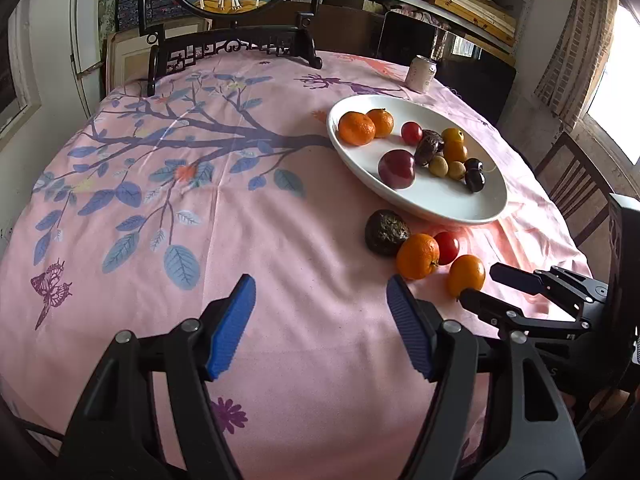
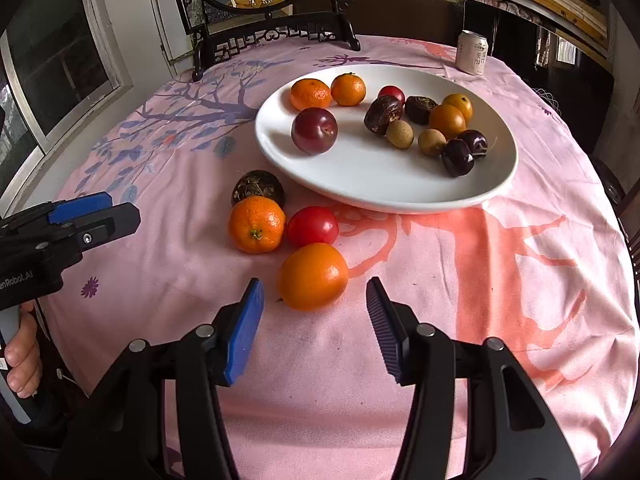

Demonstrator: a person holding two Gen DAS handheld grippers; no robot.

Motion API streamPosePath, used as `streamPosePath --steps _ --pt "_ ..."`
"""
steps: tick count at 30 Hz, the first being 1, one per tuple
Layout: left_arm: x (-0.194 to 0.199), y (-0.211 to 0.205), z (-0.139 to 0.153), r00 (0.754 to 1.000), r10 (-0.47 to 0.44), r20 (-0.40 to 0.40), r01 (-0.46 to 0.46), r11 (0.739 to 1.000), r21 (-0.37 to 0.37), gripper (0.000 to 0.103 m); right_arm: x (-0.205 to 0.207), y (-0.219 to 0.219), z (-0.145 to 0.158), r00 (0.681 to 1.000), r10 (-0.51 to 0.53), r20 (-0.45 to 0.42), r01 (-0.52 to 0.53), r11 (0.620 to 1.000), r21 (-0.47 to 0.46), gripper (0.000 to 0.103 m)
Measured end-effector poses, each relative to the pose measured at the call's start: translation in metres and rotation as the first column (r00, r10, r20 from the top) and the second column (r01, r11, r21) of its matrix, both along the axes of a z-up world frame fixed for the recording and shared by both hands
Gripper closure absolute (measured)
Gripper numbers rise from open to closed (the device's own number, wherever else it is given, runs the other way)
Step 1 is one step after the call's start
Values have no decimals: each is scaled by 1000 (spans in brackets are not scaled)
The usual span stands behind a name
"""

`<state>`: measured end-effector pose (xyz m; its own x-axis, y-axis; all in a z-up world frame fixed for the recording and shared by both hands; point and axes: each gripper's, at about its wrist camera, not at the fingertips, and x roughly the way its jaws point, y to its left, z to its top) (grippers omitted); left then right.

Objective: Organize fruits
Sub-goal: 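Grasp a large orange with the right gripper while the left grasps a tangerine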

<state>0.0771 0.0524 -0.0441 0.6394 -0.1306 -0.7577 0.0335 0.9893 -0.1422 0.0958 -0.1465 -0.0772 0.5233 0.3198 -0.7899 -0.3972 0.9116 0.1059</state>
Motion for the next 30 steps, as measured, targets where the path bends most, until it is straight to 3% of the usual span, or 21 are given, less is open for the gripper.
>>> streamPosePath --steps 7,9,15,23,30 --pt "-1 -2 -1 1000 -4 -8 4 1000 -5 33 11 7 -13 999 4 -32 -4 1000 6 49" --pt "0 -3 -1 1000 -3 -12 3 1000 -5 33 11 10 -15 1000 2 -9 -2 1000 -12 63" --pt "2 -14 -5 999 -15 -33 16 1000 12 33 -1 0 -2 1000 12 14 -12 1000 27 63" --pt "16 -58 -23 990 -94 -106 100 993 56 33 -17 -46 2 998 -58 26 56 996 75 63" --pt "43 -85 -38 985 -87 -146 100 991 86 34 -28 -80 3 994 -104 31 100 988 118 63"
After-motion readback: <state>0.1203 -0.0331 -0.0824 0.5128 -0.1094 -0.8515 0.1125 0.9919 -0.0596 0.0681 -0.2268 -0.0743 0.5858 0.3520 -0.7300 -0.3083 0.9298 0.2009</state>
